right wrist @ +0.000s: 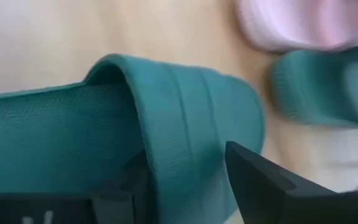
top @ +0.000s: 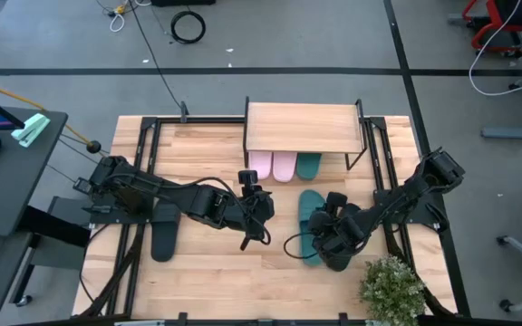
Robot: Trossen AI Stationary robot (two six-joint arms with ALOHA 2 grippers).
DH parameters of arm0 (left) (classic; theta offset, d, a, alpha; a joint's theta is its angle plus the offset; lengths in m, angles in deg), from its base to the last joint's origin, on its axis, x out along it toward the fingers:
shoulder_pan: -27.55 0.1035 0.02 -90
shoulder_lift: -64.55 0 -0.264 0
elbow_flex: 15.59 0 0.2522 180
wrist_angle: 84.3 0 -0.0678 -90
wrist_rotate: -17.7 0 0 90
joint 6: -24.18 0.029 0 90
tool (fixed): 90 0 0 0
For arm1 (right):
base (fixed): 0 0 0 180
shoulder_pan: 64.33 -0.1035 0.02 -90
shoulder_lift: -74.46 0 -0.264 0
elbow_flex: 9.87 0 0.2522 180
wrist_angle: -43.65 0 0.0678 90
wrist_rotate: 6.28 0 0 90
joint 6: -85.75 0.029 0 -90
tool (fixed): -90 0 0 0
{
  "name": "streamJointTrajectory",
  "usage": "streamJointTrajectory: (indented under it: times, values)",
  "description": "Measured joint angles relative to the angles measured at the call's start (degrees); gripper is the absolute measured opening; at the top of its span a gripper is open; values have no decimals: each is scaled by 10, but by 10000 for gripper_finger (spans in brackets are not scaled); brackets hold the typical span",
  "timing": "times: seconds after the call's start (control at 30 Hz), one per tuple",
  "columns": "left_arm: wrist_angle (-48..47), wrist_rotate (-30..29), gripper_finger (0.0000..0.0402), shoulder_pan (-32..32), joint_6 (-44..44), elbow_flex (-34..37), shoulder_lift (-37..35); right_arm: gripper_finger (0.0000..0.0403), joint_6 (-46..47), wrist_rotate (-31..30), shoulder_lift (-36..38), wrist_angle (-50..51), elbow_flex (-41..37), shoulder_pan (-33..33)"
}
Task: Pick and place slides into the shelf
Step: Put the dark green slide on the shelf
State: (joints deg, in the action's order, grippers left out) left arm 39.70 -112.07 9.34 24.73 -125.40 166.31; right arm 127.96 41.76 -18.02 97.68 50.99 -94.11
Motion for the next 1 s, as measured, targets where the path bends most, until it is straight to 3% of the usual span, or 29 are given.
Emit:
streamJointTrajectory:
  times: [0.1,0.2,0.4,0.57,0.77,0.87,1.0]
  values:
    - [0,0,138,0,0,0,0,181,-10,-27,0,1,-7,15]
    - [0,0,138,0,-1,0,0,153,-18,-9,0,-1,-7,31]
    - [0,0,144,0,-19,0,0,18,-8,1,0,4,6,24]
    - [0,0,145,0,-28,0,0,20,-21,-8,15,14,59,-12]
    - [0,0,132,0,-29,0,0,13,-63,-163,49,180,164,-34]
    - [0,0,125,0,-29,0,0,9,-64,-226,61,287,217,-15]
    - [0,0,118,0,-29,0,0,9,-65,-238,87,372,249,45]
